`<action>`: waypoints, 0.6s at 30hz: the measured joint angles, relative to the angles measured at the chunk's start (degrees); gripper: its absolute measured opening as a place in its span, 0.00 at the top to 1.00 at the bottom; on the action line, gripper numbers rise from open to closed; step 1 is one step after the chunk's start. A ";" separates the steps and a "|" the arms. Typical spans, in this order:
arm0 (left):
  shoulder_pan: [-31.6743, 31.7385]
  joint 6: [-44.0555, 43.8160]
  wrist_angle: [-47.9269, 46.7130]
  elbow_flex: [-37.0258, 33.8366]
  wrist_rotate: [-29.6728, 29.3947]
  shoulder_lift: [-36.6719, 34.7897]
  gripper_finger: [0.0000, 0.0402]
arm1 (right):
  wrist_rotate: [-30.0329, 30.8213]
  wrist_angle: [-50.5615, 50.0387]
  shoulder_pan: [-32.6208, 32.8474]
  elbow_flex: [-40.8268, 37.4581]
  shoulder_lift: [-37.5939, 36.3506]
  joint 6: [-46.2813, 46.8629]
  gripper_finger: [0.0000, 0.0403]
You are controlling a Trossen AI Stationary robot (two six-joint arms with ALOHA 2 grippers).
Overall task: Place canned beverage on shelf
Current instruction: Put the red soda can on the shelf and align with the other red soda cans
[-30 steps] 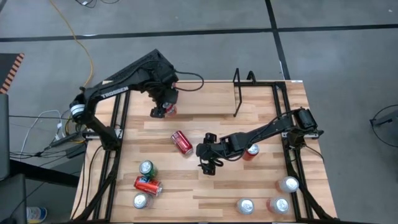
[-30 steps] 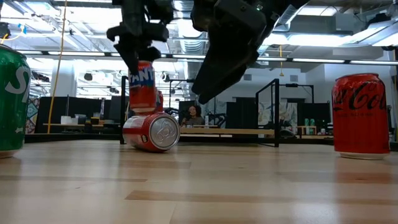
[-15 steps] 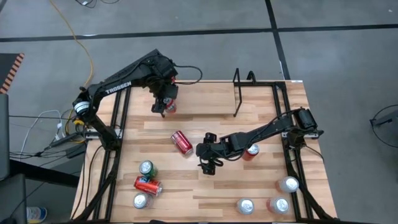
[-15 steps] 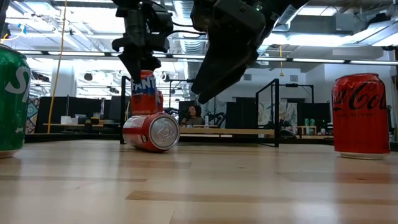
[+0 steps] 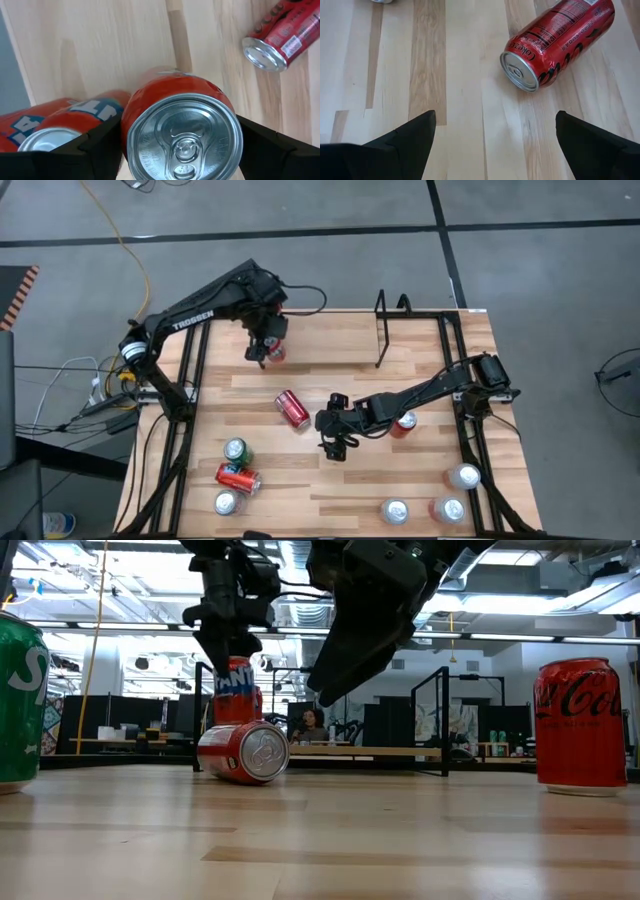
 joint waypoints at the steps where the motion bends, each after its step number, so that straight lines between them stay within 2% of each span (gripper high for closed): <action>1: 0.00 0.00 -0.10 0.00 -0.12 0.32 0.27 | 0.00 -0.02 0.00 0.00 0.00 0.00 0.05; 18: 1.18 0.28 -0.76 0.00 -1.48 1.67 0.27 | 0.00 -0.22 0.22 -0.04 0.00 1.38 0.05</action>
